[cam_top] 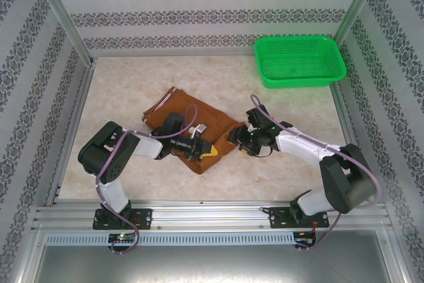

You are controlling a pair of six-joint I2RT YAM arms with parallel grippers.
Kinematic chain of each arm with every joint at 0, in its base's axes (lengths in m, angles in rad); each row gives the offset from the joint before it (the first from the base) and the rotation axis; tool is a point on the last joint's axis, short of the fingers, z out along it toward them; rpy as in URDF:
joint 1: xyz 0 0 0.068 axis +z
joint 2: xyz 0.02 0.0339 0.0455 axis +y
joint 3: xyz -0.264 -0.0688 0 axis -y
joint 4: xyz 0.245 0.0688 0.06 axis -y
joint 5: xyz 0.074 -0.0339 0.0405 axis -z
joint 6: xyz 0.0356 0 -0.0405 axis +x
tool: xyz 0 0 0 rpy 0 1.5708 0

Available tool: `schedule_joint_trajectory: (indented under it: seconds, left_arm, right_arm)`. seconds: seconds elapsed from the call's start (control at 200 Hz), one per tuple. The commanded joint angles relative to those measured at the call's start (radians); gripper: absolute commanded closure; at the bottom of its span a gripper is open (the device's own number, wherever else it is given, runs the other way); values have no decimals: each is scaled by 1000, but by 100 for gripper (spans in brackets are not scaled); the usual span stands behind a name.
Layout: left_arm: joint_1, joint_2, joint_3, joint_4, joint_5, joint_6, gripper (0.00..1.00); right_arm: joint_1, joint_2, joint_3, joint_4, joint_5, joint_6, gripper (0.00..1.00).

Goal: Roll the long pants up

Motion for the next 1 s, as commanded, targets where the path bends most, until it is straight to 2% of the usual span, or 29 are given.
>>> schedule_joint_trajectory:
  seconds: [0.0,0.21,0.235,0.265,0.28,0.335,0.53,0.789,0.884,0.959,0.994]
  left_arm:
    - [3,-14,-12,99,106,-44,100]
    - [1,-28,-11,60,134,1,100]
    - [-1,-28,-13,65,138,0,100]
    - [-1,-31,-16,61,138,2,100]
    - [0,-32,-18,60,138,3,100]
    - [0,-39,-21,58,139,6,100]
    - [2,-56,-7,-19,133,63,100]
    - [2,-49,16,-19,137,76,100]
    - [3,-52,18,-33,138,85,100]
    - [2,-51,17,-48,142,97,100]
    - [3,-52,15,-53,140,100,100]
  right_arm:
    - [25,72,-3,99,-11,24,39]
    - [43,166,28,143,11,1,38]
    - [44,161,28,144,18,-1,33]
    - [47,158,37,131,32,-10,14]
    - [47,156,42,118,40,-15,8]
    - [47,144,58,90,51,-38,2]
    - [31,76,49,69,91,-83,2]
    - [24,230,99,154,60,-70,3]
    - [21,287,111,229,41,-49,8]
    - [20,336,149,237,31,-49,20]
    - [18,361,164,246,21,-49,30]
